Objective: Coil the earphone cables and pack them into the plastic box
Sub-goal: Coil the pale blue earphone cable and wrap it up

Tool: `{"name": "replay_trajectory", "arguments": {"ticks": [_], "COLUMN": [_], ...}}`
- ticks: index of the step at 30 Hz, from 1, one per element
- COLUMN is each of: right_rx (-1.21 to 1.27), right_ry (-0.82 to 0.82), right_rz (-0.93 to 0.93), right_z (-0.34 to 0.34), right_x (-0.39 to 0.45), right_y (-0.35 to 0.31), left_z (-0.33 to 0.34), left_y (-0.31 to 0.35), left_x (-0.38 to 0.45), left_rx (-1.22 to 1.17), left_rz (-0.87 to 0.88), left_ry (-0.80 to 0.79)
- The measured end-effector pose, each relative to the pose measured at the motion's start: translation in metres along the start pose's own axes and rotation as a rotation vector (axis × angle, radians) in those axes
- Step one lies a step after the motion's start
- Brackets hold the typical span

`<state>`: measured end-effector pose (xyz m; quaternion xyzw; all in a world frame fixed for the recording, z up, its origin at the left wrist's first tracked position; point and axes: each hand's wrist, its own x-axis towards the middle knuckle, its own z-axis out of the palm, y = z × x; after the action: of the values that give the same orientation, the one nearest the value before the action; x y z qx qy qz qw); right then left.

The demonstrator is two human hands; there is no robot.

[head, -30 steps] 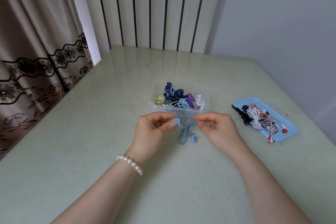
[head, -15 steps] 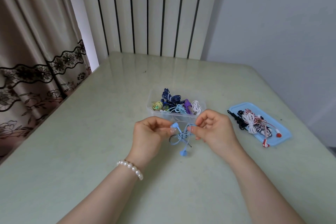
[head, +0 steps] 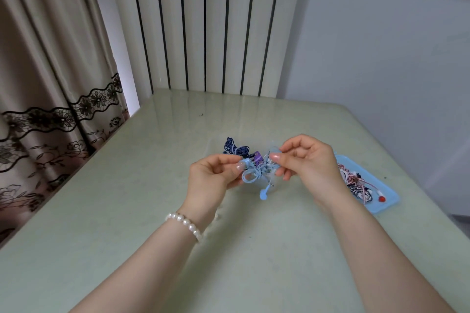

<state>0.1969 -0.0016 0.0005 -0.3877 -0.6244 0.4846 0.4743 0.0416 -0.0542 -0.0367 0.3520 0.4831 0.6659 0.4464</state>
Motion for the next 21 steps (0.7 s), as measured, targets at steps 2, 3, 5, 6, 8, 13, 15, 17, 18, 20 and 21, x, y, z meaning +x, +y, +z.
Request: {"name": "replay_trajectory", "arguments": {"ticks": [2,3,5,6,8,13,15,17,18,20,21], "right_rx": [0.018,0.03,0.04,0.033,0.006,-0.041,-0.066,-0.101,-0.105,-0.099,-0.094], "right_ry": [0.027,0.04,0.058,0.06,0.061,0.079,0.082,0.08,0.077,0.076,0.08], "right_rz": [-0.01,-0.009,-0.001,0.002,0.009,0.024,0.033,0.052,0.064,0.086,0.093], "right_z": [-0.002,-0.003,-0.004,-0.004,-0.004,-0.007,-0.009,-0.012,-0.014,-0.016,-0.016], "right_x": [0.009,0.014,0.025,0.029,0.036,0.044,0.043,0.042,0.04,0.039,0.039], "right_y": [-0.007,-0.01,-0.016,-0.018,-0.02,-0.02,-0.017,-0.014,-0.013,-0.01,-0.008], "left_z": [0.004,0.007,0.013,0.016,0.021,0.025,0.024,0.022,0.021,0.02,0.02], "left_y": [0.005,0.007,0.009,0.009,0.009,0.007,0.006,0.005,0.005,0.005,0.006], "left_x": [0.006,0.008,0.013,0.016,0.022,0.033,0.032,0.03,0.029,0.027,0.027], "left_rx": [0.05,0.083,0.142,0.163,0.172,-0.089,-0.201,-0.282,-0.316,-0.363,-0.377], "left_rz": [0.014,0.021,0.029,0.027,0.006,-0.166,-0.236,-0.284,-0.299,-0.314,-0.316], "left_ry": [-0.007,-0.015,-0.025,-0.027,-0.032,-0.05,-0.072,-0.086,-0.089,-0.097,-0.101]}}
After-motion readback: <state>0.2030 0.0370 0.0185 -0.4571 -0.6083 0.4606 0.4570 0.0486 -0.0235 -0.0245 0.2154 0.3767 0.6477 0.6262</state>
